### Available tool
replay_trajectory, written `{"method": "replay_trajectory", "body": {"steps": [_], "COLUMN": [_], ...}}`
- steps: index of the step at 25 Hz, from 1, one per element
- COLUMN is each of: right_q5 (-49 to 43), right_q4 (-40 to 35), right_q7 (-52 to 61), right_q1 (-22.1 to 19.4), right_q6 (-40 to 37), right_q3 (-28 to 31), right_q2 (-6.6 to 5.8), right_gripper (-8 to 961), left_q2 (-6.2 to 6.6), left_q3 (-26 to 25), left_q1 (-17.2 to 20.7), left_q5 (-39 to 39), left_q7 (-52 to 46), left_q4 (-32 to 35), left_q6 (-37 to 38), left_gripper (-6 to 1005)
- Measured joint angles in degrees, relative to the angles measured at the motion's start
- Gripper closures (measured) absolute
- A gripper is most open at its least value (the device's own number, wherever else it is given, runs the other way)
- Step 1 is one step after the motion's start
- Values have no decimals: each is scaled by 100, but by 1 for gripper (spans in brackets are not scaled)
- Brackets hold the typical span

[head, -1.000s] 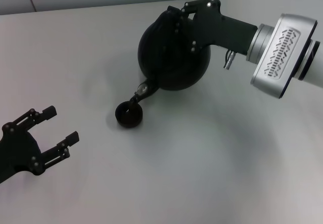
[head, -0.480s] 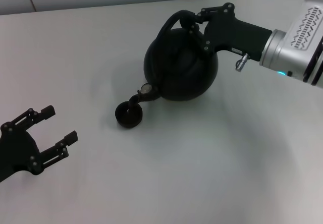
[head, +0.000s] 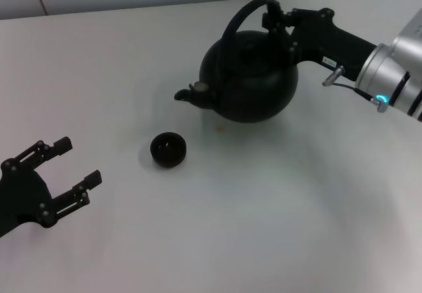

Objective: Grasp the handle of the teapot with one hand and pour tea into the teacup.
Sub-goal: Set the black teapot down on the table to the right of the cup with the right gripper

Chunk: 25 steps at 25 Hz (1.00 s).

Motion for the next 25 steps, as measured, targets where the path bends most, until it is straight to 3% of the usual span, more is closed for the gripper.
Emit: {"method": "replay_trajectory", "body": {"steps": [8,25], "right_q5": [75,580], "right_q4": [58,-31], "right_q7": [-23,-45], "right_q1": [-71,-734], "right_q6": [-7,-102], "right_q3": [4,3], "right_q2": [10,10], "right_gripper": [871,872], "left_q2": [4,4], "left_q3": [0,43], "left_q1": [-17,-8], "left_q5": [1,1], "left_q7": [0,-22], "left_q4": [0,-11], "left_q6": [0,29], "left_gripper": [232,232]}}
